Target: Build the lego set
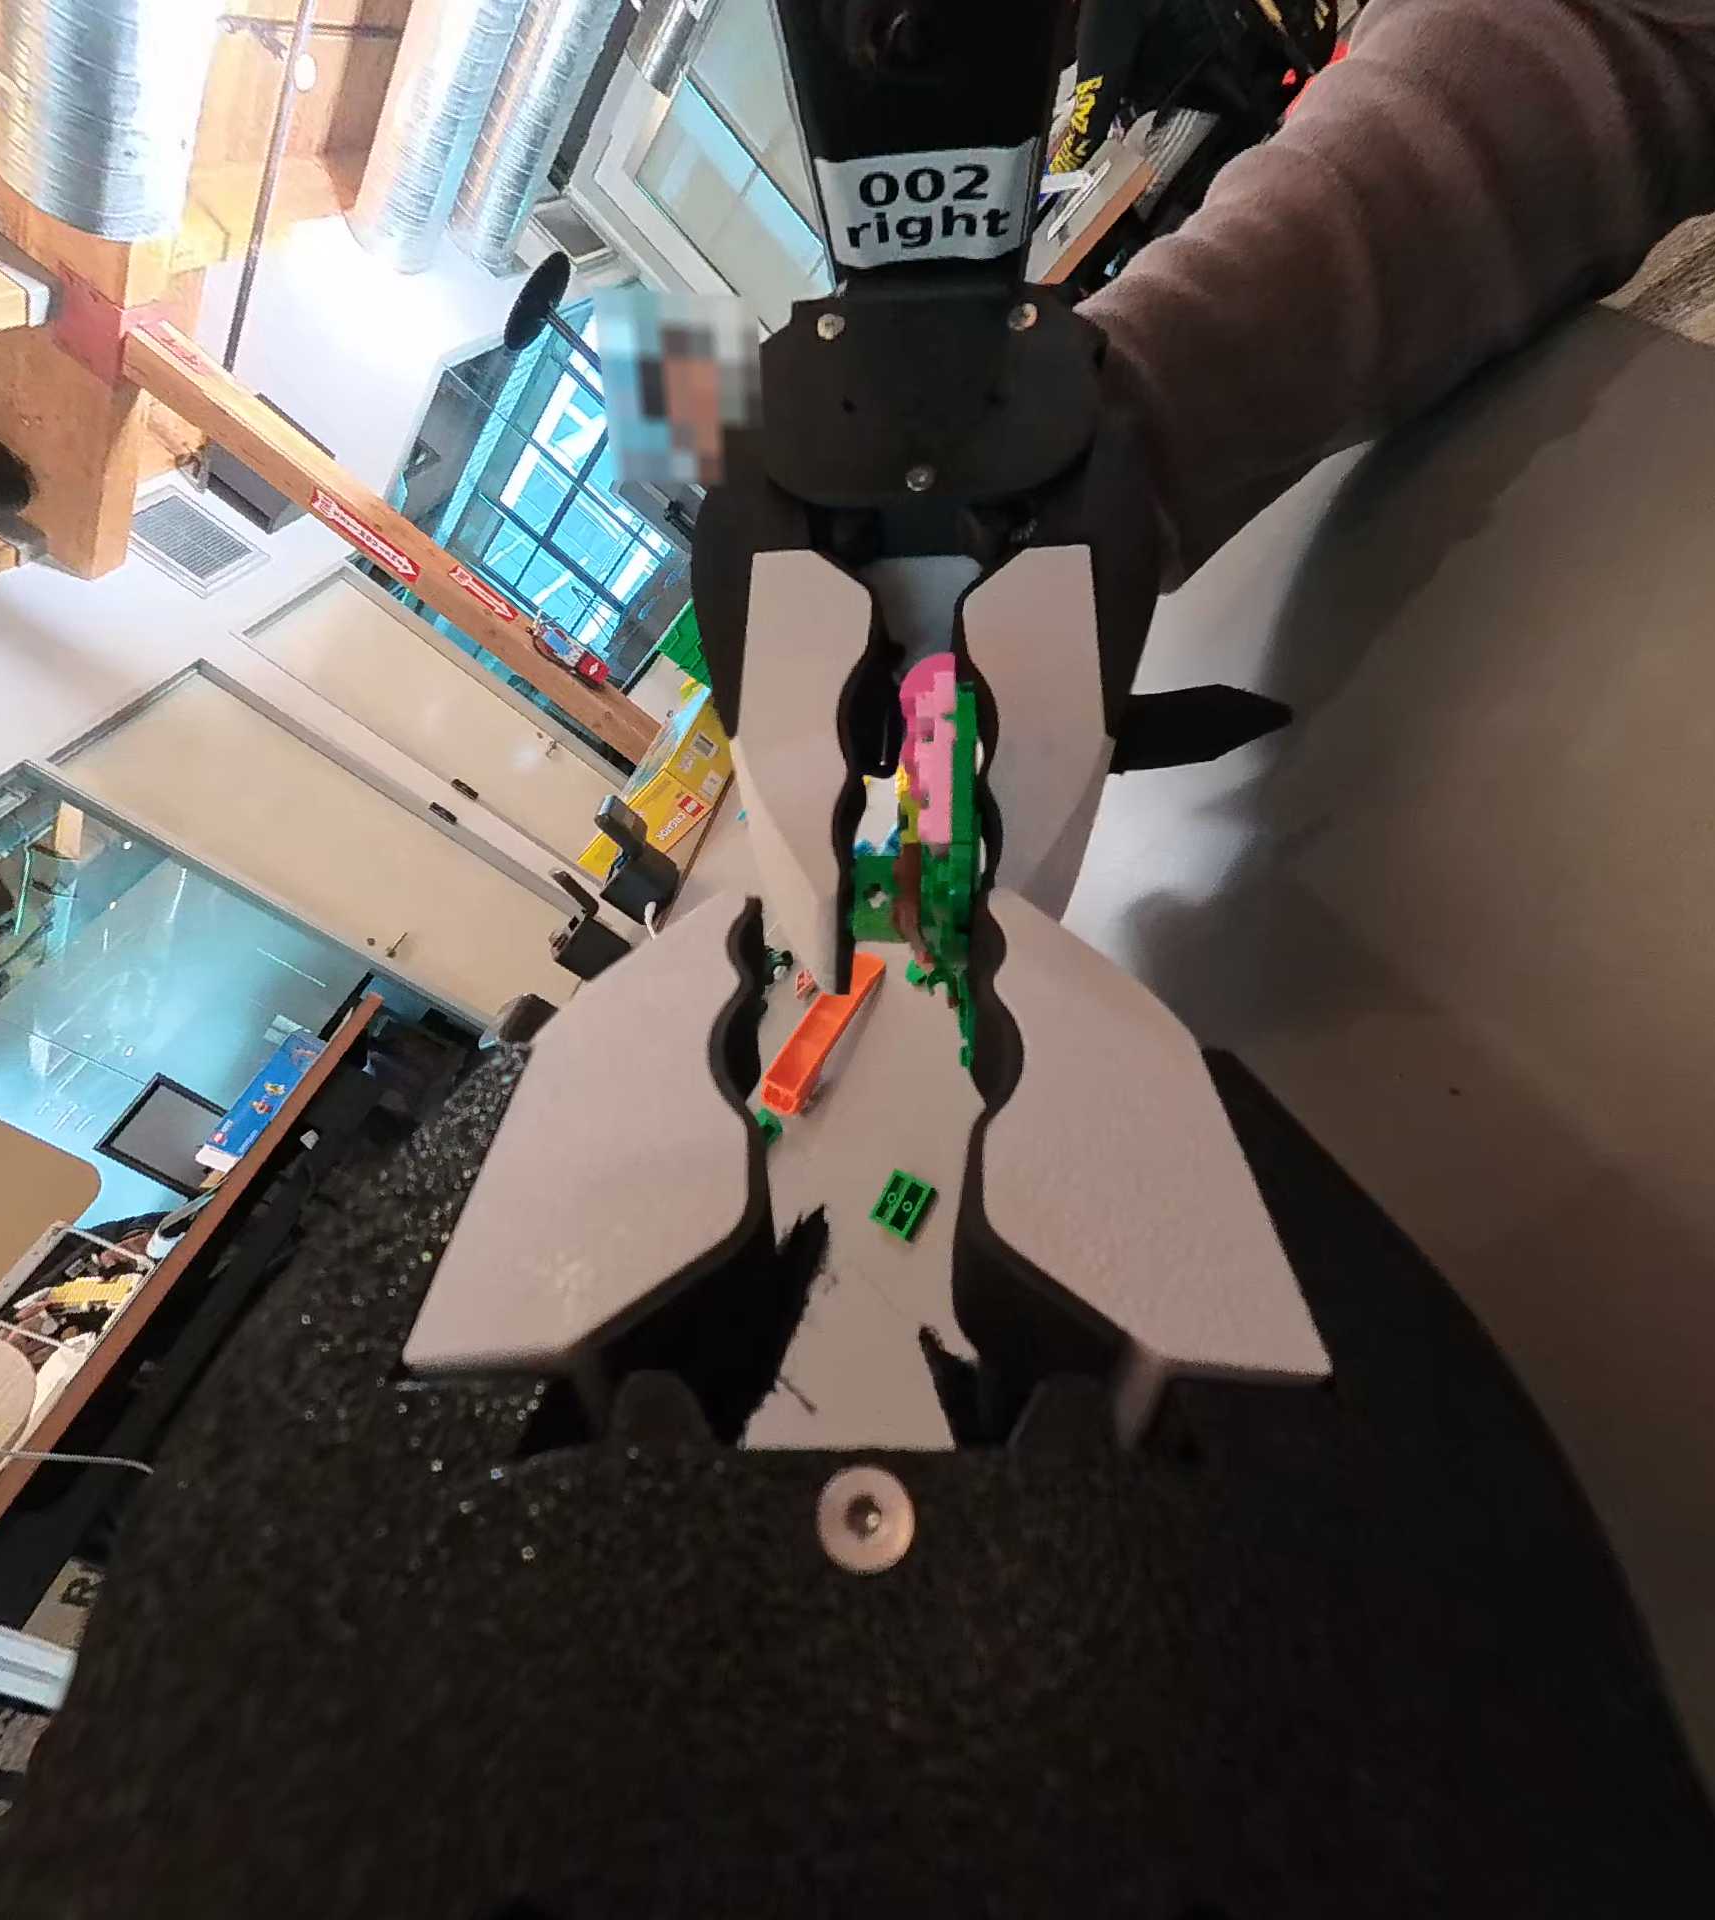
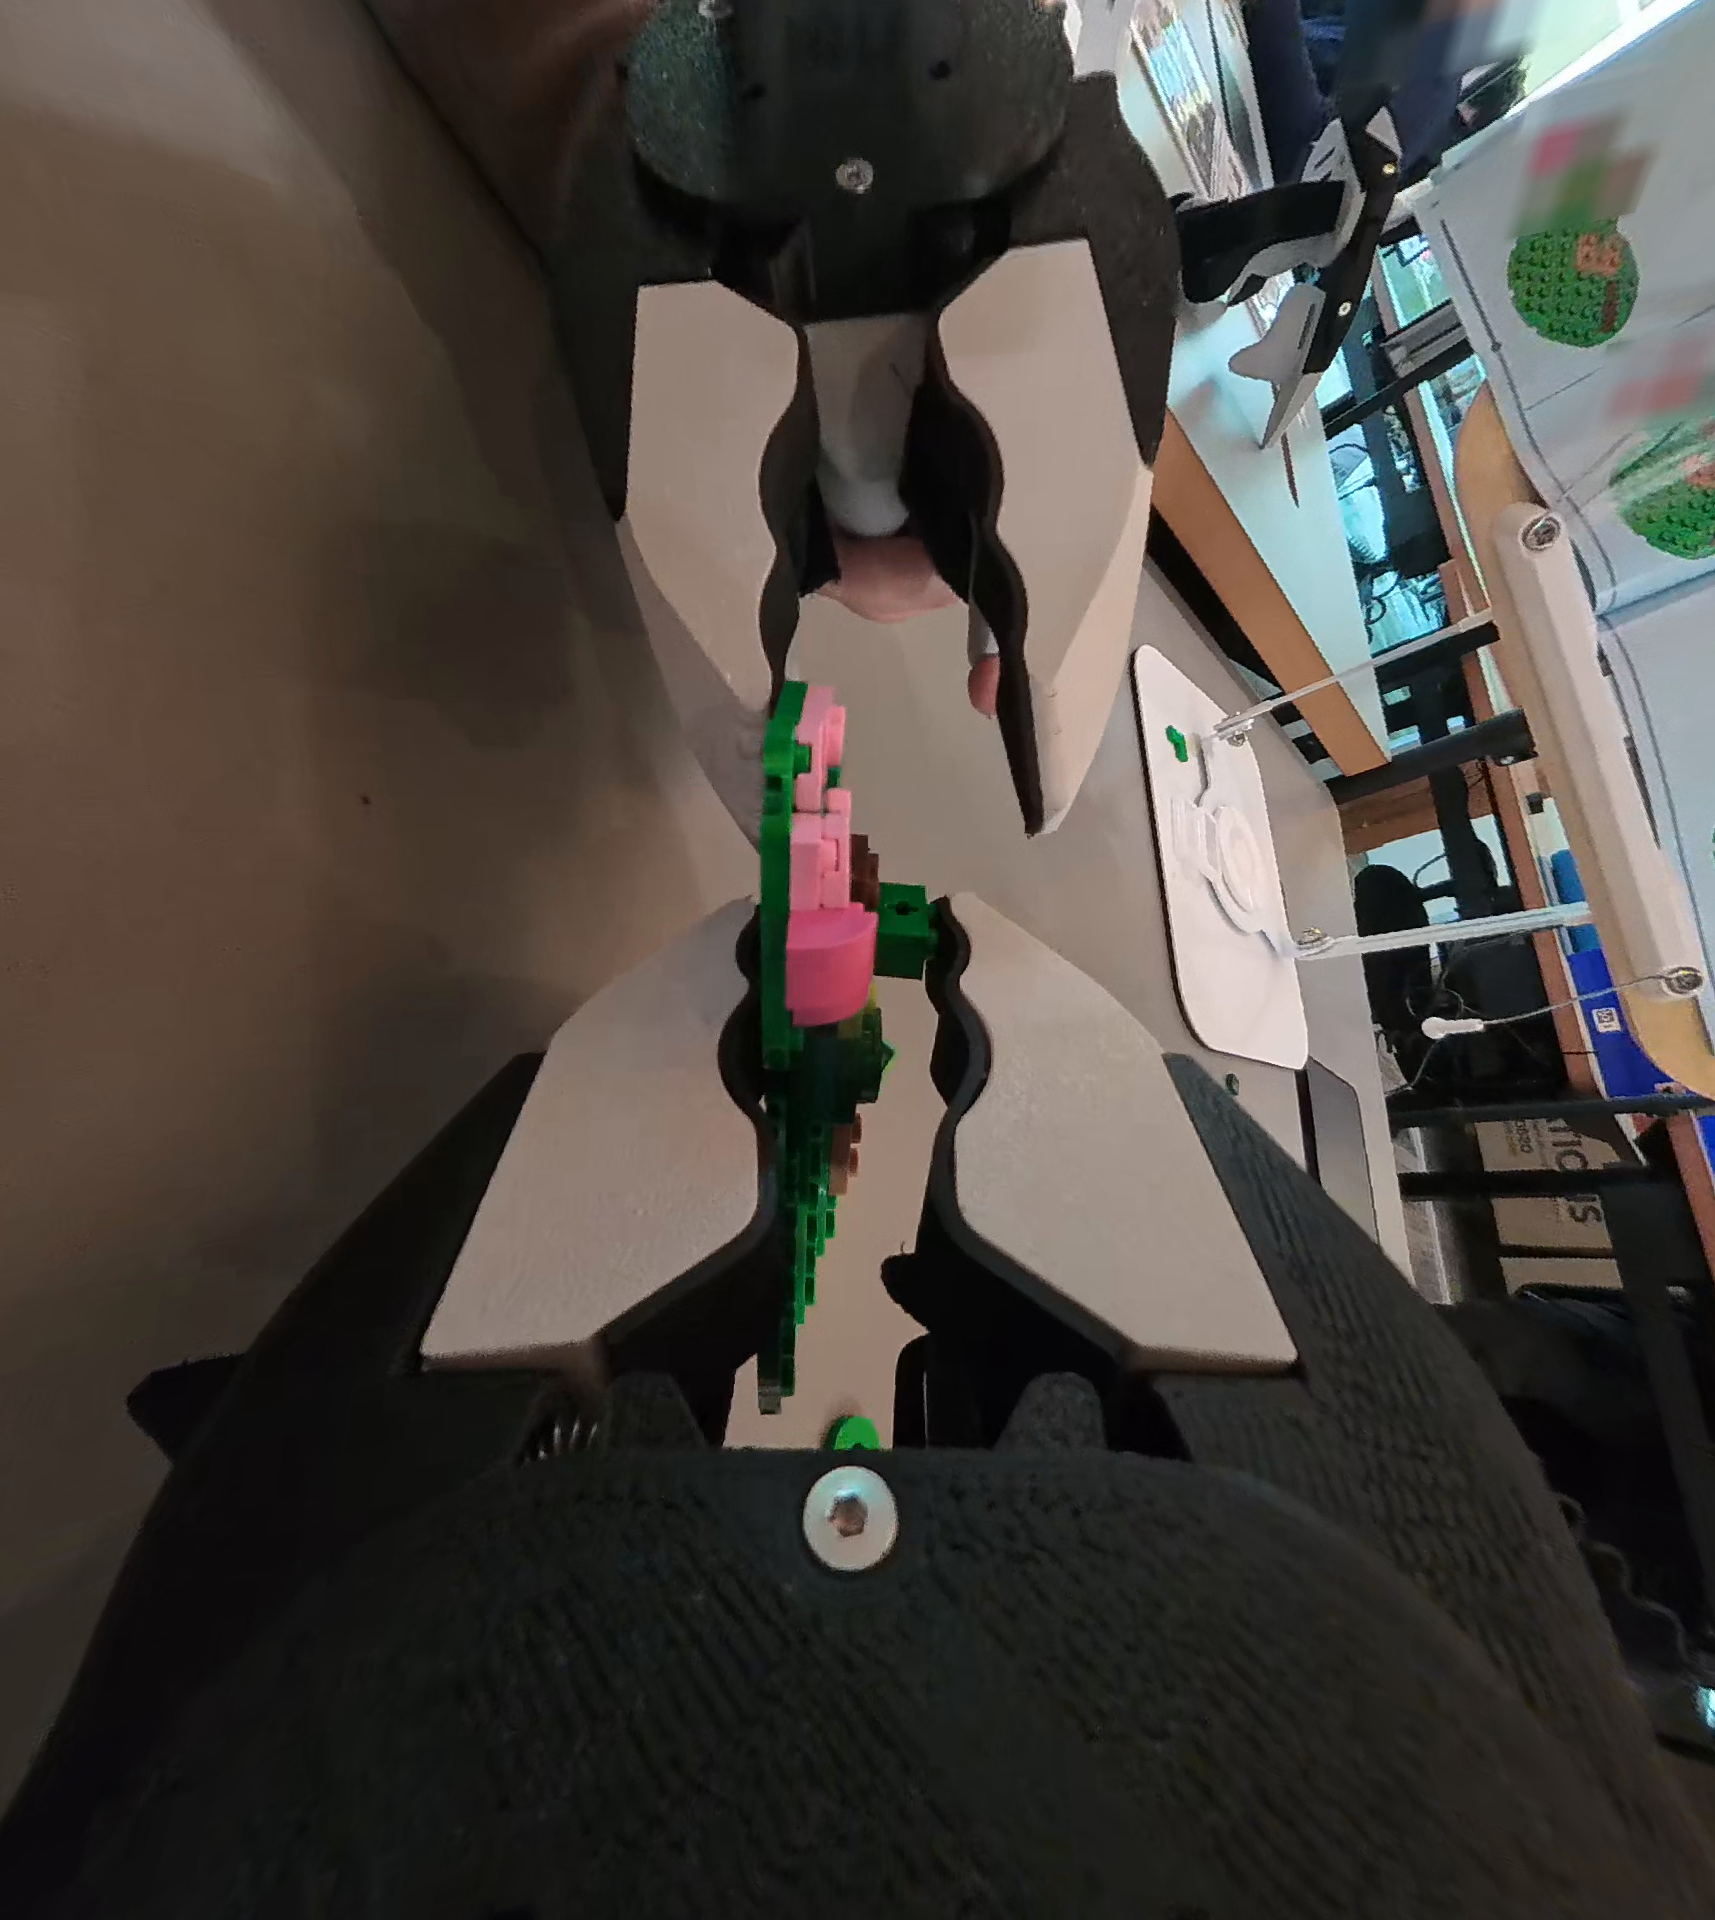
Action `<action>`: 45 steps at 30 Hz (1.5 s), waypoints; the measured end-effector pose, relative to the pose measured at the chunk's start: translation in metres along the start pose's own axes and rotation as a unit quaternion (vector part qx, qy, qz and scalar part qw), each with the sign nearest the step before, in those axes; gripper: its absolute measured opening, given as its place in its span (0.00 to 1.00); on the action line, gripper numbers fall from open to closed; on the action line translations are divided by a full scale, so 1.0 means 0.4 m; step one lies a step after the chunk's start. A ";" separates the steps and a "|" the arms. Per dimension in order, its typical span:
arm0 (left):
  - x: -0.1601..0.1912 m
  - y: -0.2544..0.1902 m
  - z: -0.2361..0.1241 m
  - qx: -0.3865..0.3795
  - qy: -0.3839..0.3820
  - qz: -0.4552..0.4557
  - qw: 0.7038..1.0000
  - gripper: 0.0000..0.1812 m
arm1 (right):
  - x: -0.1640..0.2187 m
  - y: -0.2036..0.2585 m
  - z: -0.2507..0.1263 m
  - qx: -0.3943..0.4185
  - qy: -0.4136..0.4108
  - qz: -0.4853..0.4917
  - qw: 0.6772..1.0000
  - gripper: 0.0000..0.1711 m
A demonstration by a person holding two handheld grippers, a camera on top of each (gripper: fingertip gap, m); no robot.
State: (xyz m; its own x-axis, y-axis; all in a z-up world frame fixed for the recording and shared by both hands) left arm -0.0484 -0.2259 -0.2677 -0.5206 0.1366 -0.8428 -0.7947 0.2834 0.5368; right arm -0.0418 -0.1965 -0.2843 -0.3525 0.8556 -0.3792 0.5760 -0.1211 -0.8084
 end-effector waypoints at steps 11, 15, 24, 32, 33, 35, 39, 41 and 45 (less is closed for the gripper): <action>0.007 -0.023 0.000 0.035 0.006 0.007 0.999 0.13 | -0.002 0.003 0.004 0.004 0.009 -0.019 1.000 0.16; 0.012 -0.037 0.002 0.053 0.008 0.005 0.999 0.08 | -0.002 0.007 0.005 0.001 0.006 -0.020 1.000 0.16; 0.019 -0.044 0.006 0.064 0.019 -0.012 0.998 0.09 | -0.009 0.012 0.012 -0.002 -0.013 -0.006 1.000 0.16; 0.016 -0.033 0.006 0.038 0.029 0.029 0.998 0.08 | -0.007 0.003 0.013 0.007 -0.018 0.023 1.000 0.16; 0.015 -0.032 0.007 0.037 0.033 0.030 0.998 0.08 | -0.007 0.002 0.012 0.007 -0.019 0.024 1.000 0.16; 0.016 -0.031 0.008 0.040 0.041 0.026 0.998 0.08 | -0.006 0.002 0.012 0.007 -0.018 0.026 0.999 0.16; 0.024 -0.030 0.010 0.039 0.049 0.023 0.998 0.08 | 0.001 0.005 0.016 0.008 -0.008 0.026 1.000 0.16; 0.028 -0.022 0.014 0.019 0.046 0.028 0.998 0.08 | 0.009 -0.003 0.016 0.019 0.007 0.019 1.000 0.16; 0.022 0.017 0.009 -0.067 0.037 0.101 0.992 0.17 | 0.035 -0.030 0.015 0.068 0.058 -0.009 0.996 0.16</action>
State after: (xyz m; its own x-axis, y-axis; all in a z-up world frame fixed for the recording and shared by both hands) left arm -0.0572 -0.2195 -0.2716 -0.6915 0.1061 -0.7146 -0.7033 0.1272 0.6995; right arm -0.0581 -0.1862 -0.2828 -0.2705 0.9094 -0.3159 0.4626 -0.1650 -0.8711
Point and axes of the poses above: each gripper's, where its closed fingertips meet, z out along the fingers, x out of its underside, y = z × x across the jaws, the point moved 2 cm from there along -z, back along the fingers, and after that the axes turned 14 degrees about -z, right-handed, at the moved point
